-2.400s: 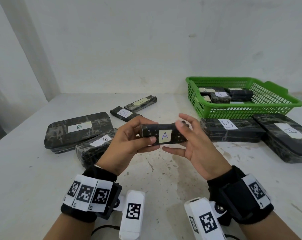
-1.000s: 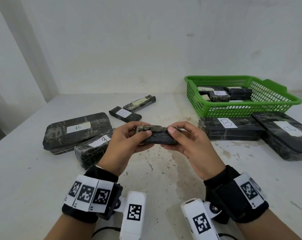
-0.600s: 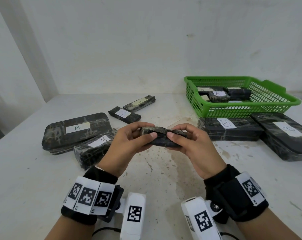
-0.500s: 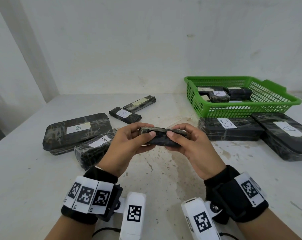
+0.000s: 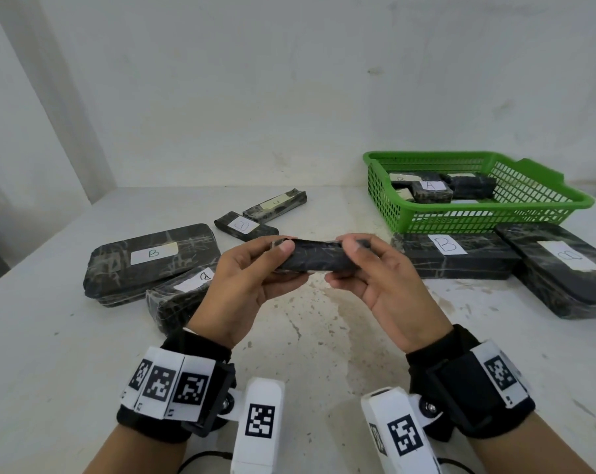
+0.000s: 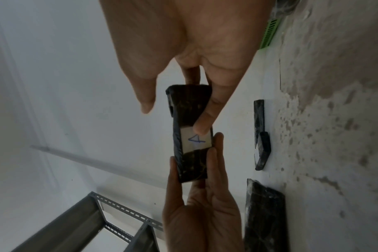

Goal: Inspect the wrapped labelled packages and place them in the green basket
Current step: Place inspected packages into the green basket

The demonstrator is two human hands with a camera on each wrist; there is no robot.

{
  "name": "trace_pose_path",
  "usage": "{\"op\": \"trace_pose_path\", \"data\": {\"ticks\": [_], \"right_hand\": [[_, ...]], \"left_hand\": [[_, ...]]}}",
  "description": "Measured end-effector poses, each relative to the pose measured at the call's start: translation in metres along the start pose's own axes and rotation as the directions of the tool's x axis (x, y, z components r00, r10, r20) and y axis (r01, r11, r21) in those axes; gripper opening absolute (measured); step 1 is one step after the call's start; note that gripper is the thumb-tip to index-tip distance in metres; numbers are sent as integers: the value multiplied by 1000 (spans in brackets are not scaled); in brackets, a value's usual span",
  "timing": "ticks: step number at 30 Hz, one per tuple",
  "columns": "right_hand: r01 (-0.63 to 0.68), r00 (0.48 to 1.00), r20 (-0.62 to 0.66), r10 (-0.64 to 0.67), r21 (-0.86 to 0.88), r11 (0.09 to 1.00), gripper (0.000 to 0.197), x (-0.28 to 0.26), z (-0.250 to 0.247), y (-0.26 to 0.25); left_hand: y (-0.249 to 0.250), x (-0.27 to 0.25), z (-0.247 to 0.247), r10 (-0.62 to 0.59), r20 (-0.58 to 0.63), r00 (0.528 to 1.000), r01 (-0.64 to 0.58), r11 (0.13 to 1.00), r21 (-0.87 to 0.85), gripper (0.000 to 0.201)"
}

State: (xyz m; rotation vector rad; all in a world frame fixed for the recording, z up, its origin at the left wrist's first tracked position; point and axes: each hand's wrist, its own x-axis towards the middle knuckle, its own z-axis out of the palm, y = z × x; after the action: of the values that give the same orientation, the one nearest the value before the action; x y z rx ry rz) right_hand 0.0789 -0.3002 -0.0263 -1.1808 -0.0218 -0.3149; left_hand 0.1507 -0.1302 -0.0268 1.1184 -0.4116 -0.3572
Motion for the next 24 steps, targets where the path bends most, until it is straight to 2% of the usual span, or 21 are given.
{"op": "trace_pose_path", "data": {"ticks": [2, 7, 11, 16, 20, 24], "right_hand": [[1, 1000, 22, -2, 40, 999, 39, 0, 1, -1], [66, 996, -55, -67, -30, 997, 29, 0, -1, -1], [12, 999, -40, -11, 34, 999, 31, 2, -3, -3], [-86, 996, 29, 82, 205, 975, 48, 0, 0, -6], [-16, 1000, 27, 13, 117, 993, 32, 0, 0, -3], [-12, 1000, 25, 10, 111, 994, 30, 1, -1, -3]], "left_hand": [[1, 0, -1, 4, -12, 1000, -4, 1000, -22, 26], [1, -1, 2, -27, 7, 1000, 27, 1000, -16, 26], [2, -1, 1, -42, 20, 999, 43, 998, -44, 33], [5, 1, -2, -61, -12, 998, 60, 996, -61, 41], [7, 0, -3, -97, -10, 995, 96, 991, -97, 47], [6, 1, -2, -102, -9, 995, 101, 990, -100, 46]]}}
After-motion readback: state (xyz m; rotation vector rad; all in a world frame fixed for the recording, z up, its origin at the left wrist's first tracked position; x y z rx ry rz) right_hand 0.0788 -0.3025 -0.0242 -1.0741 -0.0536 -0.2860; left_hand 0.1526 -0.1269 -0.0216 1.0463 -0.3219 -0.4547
